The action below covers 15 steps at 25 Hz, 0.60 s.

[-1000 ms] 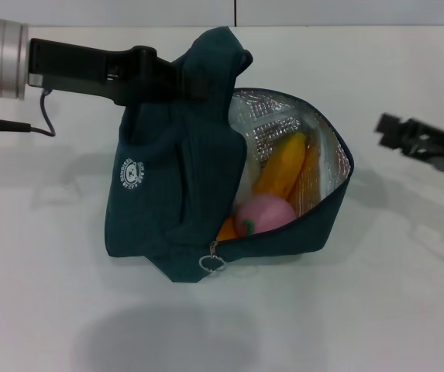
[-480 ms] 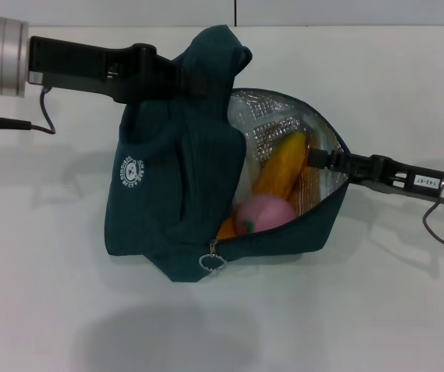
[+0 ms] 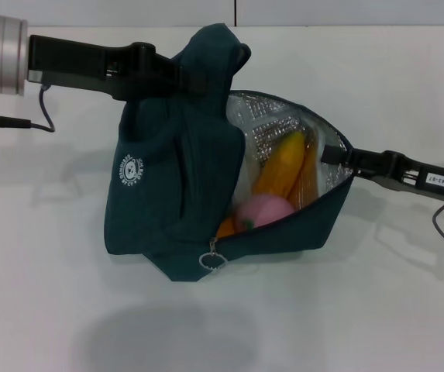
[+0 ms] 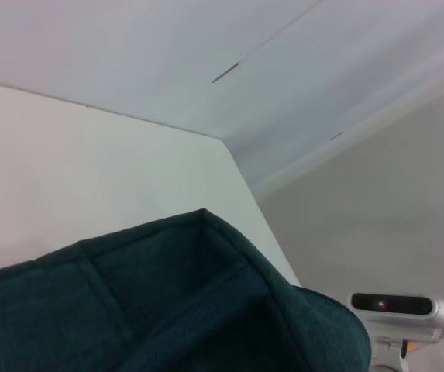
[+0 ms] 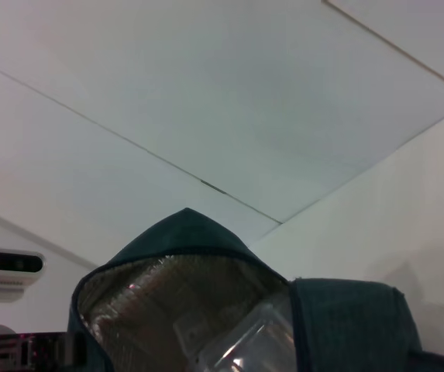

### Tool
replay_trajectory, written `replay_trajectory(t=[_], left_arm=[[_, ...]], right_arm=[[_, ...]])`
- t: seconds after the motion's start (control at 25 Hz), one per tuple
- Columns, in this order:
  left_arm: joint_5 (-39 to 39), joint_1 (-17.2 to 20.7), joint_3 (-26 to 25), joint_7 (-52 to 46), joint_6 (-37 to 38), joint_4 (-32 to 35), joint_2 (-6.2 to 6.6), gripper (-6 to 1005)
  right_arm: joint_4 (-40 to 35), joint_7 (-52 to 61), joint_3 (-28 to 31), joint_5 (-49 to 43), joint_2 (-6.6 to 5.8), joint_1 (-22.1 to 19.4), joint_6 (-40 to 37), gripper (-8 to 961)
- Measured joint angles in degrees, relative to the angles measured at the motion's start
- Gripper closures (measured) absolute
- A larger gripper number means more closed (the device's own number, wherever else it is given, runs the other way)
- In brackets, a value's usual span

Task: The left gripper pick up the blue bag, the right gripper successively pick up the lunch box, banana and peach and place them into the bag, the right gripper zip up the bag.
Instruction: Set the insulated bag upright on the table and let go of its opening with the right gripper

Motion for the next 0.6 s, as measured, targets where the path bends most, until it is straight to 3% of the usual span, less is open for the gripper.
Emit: replay_trajectory(t=[0.44, 0.6], left_arm=[[0.0, -0.2, 0.1, 0.3, -0.2, 0.0, 0.09, 957], [0.0, -0.4, 0.2, 0.3, -0.2, 0.0, 0.09, 957]], right_arm=[[0.1, -2.6, 0.0, 2.1, 0.14, 0.4, -1.0, 883], [0.1, -3.4, -0.1, 2.8, 0.12, 0.5, -1.7, 926]])
